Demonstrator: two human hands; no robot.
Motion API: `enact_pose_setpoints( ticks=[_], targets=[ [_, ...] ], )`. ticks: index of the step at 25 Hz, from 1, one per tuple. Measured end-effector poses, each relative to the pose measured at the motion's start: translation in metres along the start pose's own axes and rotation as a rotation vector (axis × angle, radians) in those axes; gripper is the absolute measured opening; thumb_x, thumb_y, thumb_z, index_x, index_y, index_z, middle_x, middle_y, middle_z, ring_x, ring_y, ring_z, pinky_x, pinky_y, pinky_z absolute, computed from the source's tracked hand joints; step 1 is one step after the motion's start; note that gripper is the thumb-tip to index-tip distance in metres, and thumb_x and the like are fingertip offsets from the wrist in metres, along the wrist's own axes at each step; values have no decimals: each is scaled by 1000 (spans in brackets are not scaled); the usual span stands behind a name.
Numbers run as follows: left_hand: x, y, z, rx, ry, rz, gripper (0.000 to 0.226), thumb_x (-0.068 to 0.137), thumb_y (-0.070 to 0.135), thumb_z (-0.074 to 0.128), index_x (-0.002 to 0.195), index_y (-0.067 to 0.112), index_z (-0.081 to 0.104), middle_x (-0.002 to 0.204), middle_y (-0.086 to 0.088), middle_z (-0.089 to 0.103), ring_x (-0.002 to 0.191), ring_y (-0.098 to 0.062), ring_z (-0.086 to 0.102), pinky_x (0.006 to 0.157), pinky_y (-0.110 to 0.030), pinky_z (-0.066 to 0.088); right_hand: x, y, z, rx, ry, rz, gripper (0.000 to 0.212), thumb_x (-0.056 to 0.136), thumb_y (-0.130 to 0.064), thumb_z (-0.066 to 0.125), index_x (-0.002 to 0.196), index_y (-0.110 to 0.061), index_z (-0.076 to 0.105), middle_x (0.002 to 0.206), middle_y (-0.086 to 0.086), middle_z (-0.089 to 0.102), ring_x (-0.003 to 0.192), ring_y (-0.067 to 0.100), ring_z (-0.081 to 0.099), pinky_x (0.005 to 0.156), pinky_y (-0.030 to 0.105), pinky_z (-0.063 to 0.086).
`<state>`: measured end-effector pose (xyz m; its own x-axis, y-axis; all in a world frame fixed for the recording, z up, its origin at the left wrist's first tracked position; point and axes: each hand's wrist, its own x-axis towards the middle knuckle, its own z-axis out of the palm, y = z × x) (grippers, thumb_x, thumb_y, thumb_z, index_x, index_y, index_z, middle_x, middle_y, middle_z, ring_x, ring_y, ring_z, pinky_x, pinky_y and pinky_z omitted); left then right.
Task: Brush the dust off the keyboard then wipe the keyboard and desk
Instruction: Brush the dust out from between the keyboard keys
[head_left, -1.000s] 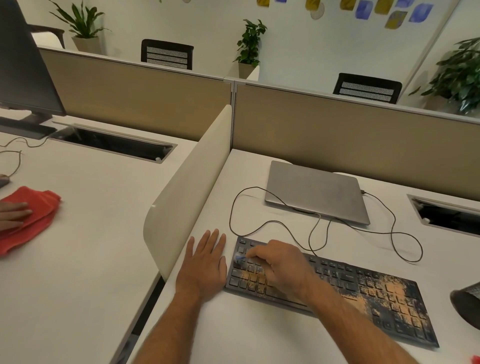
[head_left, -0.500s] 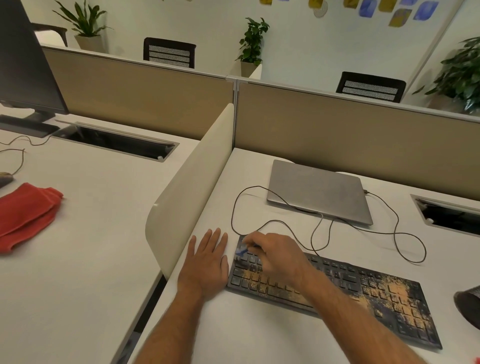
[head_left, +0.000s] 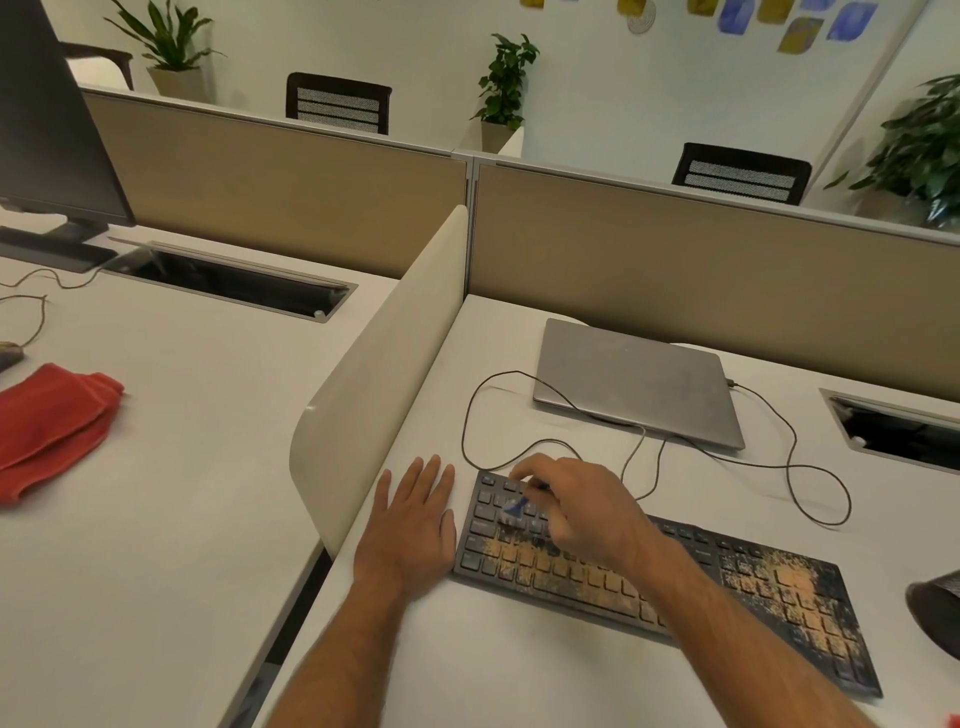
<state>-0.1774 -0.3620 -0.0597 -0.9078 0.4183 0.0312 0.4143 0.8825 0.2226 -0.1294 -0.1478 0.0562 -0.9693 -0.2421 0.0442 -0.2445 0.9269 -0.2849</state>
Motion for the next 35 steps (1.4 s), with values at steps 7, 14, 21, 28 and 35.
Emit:
enact_pose_setpoints(
  ticks=[7, 14, 21, 28, 35],
  targets=[
    [1, 0, 0, -1, 1, 0, 75, 89, 46, -1, 160, 25, 10, 168, 4, 3, 154, -14, -5, 124, -46, -8, -8, -1, -8, -139, -85, -56, 41, 85, -27, 64, 119, -33, 42, 89, -8, 55, 75, 9, 47, 66, 24, 43],
    [1, 0, 1, 4, -8, 0, 74, 90, 45, -1, 160, 25, 8, 168, 4, 2, 154, -14, -8, 124, -47, -7, -15, 0, -4, -107, -54, -63, 44, 91, -25, 58, 129, -34, 38, 97, -4, 61, 77, 9, 50, 71, 28, 51],
    [0, 0, 1, 2, -10, -4, 74, 90, 46, -2, 160, 25, 6, 168, 5, 0, 154, -13, -9, 125, -47, -7, -20, 14, -5, -48, 11, -31, 46, 90, -24, 60, 127, -35, 34, 93, -3, 63, 79, 13, 57, 68, 31, 54],
    [0, 0, 0, 2, -9, -2, 73, 91, 45, -1, 160, 25, 6, 168, 5, 1, 154, -13, -9, 125, -47, -7, -25, 15, -11, -133, -59, -42, 43, 89, -25, 61, 126, -31, 40, 95, -6, 59, 77, 8, 49, 66, 21, 43],
    [0, 0, 1, 6, -14, -2, 74, 90, 46, -3, 160, 26, 5, 168, 5, -1, 153, -13, -10, 125, -47, -7, -31, 16, 0, -100, -17, -86, 46, 94, -25, 54, 128, -40, 26, 89, -4, 61, 71, 12, 54, 60, 27, 50]
  ],
)
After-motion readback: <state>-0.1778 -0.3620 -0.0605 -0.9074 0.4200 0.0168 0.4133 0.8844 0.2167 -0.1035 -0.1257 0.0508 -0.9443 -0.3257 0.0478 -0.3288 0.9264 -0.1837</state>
